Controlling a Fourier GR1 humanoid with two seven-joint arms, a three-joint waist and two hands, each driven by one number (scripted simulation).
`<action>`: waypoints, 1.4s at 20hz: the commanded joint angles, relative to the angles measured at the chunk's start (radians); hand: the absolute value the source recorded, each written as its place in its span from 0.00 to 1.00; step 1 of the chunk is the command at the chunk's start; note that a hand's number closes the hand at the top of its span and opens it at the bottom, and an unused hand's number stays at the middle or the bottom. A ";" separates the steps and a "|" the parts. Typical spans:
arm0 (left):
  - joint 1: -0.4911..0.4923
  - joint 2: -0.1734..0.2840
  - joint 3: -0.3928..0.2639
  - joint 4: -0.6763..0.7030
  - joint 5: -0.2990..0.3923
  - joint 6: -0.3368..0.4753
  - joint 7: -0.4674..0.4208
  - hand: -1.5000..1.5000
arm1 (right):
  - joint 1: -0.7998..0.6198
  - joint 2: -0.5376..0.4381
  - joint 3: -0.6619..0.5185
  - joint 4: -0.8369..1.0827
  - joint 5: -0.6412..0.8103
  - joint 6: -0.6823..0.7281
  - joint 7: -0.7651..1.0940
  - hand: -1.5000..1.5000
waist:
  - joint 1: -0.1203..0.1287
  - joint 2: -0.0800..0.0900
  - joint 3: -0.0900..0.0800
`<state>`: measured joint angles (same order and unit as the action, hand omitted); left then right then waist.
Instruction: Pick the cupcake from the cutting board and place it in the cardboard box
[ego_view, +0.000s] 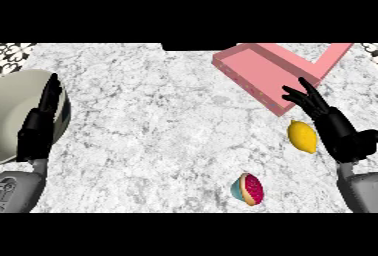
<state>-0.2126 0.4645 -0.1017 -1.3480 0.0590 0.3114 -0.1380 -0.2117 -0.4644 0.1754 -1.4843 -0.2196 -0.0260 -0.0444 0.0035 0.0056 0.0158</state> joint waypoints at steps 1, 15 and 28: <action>0.036 -0.016 0.004 -0.057 0.027 -0.018 0.053 0.50 | 0.068 0.062 -0.029 0.027 -0.097 0.088 -0.125 0.00 | 0.001 -0.007 -0.014; 0.168 -0.039 0.066 -0.197 0.359 -0.212 0.286 0.50 | 0.326 0.245 -0.324 0.161 -0.492 0.586 -0.703 0.00 | 0.000 -0.010 -0.013; 0.203 -0.039 0.084 -0.236 0.352 -0.224 0.282 0.50 | 0.305 -0.143 -0.215 0.016 0.072 0.508 -0.601 0.00 | 0.004 -0.007 -0.016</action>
<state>-0.0417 0.4389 -0.0101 -1.5724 0.4265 0.0915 0.1653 0.1095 -0.5369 -0.0677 -1.4351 -0.2589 0.4625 -0.6392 0.0046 -0.0027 0.0006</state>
